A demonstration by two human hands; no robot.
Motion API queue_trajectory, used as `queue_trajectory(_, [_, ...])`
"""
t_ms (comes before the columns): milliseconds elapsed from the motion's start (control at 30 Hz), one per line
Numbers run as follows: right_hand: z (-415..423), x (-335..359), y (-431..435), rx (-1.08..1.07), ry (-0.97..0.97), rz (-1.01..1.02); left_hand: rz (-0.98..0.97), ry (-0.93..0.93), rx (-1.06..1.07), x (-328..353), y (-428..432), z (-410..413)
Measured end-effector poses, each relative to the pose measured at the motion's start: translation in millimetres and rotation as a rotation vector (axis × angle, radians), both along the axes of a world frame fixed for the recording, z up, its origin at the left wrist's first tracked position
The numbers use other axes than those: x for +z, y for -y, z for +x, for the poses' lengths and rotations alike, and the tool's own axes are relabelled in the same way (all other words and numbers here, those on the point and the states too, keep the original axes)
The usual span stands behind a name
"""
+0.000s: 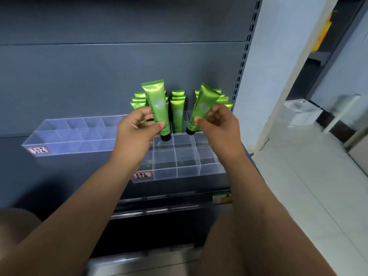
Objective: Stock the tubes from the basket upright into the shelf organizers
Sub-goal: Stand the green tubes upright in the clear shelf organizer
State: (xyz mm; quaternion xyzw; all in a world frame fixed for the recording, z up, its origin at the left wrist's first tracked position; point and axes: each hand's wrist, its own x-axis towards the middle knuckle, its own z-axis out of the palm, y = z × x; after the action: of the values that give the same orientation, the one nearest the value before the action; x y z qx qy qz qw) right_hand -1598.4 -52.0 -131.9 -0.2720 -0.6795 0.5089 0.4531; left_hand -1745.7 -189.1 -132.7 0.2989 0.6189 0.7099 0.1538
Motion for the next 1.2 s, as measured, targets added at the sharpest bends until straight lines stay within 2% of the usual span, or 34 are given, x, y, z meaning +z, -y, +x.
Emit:
queue_trajectory(233, [-15, 8, -40, 0.013, -0.031, 0.055, -0.068, -0.128, 0.008, -15, -55, -5])
queue_trajectory(733, [-27, 2, -68, -0.046, 0.031, 0.174, -0.097, -0.189, 0.070, -48, -100, -17])
queue_trajectory(1033, [-34, -4, -70, -0.072, 0.079, 0.237, -0.205, -0.176, 0.073, -61, -101, -22])
queue_trajectory(1200, [-36, -2, -71, -0.108, 0.166, 0.274, -0.354, -0.307, 0.086, -63, -101, -31])
